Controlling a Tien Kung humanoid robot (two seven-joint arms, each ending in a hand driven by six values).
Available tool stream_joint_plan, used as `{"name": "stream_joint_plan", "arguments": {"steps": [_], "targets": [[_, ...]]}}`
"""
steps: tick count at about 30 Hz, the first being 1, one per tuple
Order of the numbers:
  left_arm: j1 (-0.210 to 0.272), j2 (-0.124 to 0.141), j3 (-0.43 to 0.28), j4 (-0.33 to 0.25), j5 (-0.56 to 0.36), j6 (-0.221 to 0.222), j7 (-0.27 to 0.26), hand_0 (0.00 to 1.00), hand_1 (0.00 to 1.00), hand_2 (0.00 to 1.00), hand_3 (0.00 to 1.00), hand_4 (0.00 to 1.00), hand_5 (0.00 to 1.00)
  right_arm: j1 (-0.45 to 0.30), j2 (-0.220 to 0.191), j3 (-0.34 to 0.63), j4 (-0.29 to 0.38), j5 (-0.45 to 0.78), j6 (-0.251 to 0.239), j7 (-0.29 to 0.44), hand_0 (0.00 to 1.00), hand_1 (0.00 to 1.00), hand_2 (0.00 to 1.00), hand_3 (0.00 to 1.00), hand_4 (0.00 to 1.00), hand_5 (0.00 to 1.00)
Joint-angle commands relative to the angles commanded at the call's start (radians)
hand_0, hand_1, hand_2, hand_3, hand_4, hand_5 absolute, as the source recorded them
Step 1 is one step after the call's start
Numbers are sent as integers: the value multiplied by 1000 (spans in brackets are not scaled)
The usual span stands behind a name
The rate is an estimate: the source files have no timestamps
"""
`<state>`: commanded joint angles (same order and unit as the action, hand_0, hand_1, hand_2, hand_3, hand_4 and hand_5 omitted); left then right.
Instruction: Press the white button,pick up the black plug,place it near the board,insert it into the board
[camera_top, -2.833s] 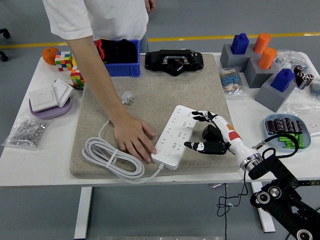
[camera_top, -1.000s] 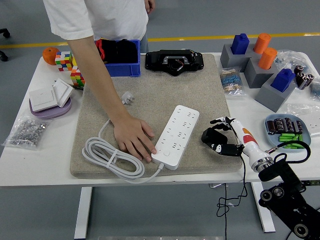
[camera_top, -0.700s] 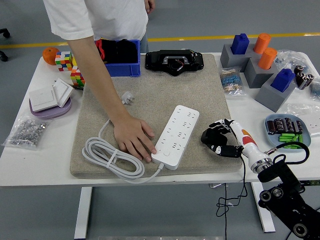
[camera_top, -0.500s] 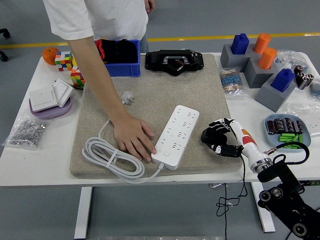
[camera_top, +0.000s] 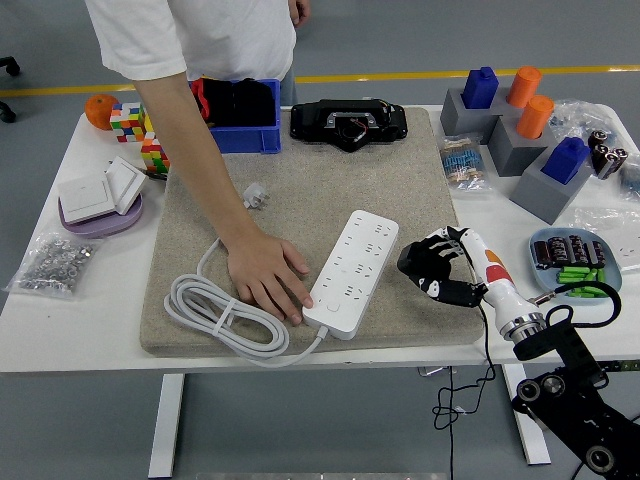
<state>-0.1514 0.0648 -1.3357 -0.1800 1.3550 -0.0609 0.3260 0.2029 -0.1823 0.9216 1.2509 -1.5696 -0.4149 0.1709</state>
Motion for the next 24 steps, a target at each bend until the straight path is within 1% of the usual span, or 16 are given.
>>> {"name": "stream_joint_plan", "arguments": {"steps": [3, 7, 18, 24], "targets": [[1, 0, -4, 0, 3, 0, 0, 708, 664, 590, 682, 650, 283, 8, 2, -4, 33, 11, -6, 6, 374, 301, 289, 444, 776, 2], [3, -2, -6, 0, 1, 1, 0, 707, 664, 590, 682, 651, 283, 27, 10, -22, 48, 30, -9, 15, 371, 300, 290, 444, 775, 2], [8, -3, -13, 0, 1, 1, 0, 707, 664, 589, 681, 651, 284, 77, 29, -83, 31, 54, -12, 23, 368, 292, 291, 441, 780, 2], [5, -1, -13, 0, 3, 1, -1, 707, 662, 589, 681, 651, 285, 107, 43, -122, 7, 66, -15, 27, 365, 293, 291, 438, 779, 2]]}}
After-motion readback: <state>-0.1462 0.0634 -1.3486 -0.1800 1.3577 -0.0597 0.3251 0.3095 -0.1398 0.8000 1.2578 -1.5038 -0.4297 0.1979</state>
